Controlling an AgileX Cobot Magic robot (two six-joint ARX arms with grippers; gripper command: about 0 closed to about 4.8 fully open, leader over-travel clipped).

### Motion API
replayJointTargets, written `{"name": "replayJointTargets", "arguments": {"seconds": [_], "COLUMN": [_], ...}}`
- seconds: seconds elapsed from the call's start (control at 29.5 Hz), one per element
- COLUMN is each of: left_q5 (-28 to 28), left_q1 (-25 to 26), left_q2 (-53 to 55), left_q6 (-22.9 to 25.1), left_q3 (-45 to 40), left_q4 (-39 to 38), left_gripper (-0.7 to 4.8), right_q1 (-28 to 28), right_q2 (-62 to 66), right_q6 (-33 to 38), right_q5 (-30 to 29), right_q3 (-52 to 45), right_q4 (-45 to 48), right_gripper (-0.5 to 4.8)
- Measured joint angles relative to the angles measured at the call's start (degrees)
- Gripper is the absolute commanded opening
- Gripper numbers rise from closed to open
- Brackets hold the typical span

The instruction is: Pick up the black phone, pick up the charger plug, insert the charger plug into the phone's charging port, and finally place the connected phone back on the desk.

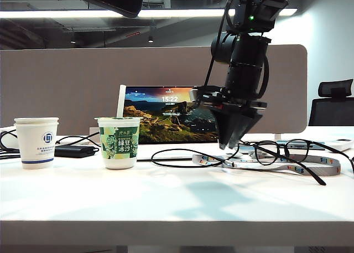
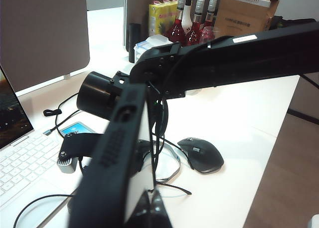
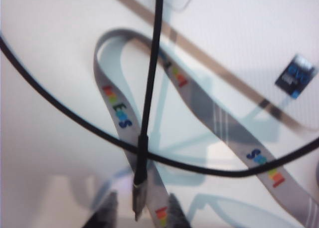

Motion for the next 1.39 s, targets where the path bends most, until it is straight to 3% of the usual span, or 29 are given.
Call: {"name": "replayJointTargets", "arguments": {"seconds": [0.3, 0.41, 0.78, 1.22, 1.39], "left_q5": [0.0, 0.0, 0.0, 0.0, 0.0], "left_q1": [0.0, 0.0, 0.0, 0.0, 0.0], "left_q2": [0.0, 0.0, 0.0, 0.0, 0.0], "left_q6": [0.0, 0.0, 0.0, 0.0, 0.0], "left_q3": [0.0, 0.0, 0.0, 0.0, 0.0], "left_q4": [0.0, 0.0, 0.0, 0.0, 0.0], "left_gripper": [-0.07, -0.07, -0.07, -0.07, -0.07], "right_q1": [0.0, 0.0, 0.0, 0.1, 0.1], "right_q2": [0.5, 1.2, 2.8, 2.8, 3.0], "right_q6": [-0.2, -0.9, -1.5, -1.5, -2.7], "right_q5": [-2.3, -2.3, 1.0, 0.6, 0.4], "right_q3": [0.0, 0.0, 0.2, 0.2, 0.1], "right_q4": [0.9, 1.0, 1.0, 1.4, 0.8], "right_gripper": [1.51, 1.9, 1.87, 1.76, 2.22]}}
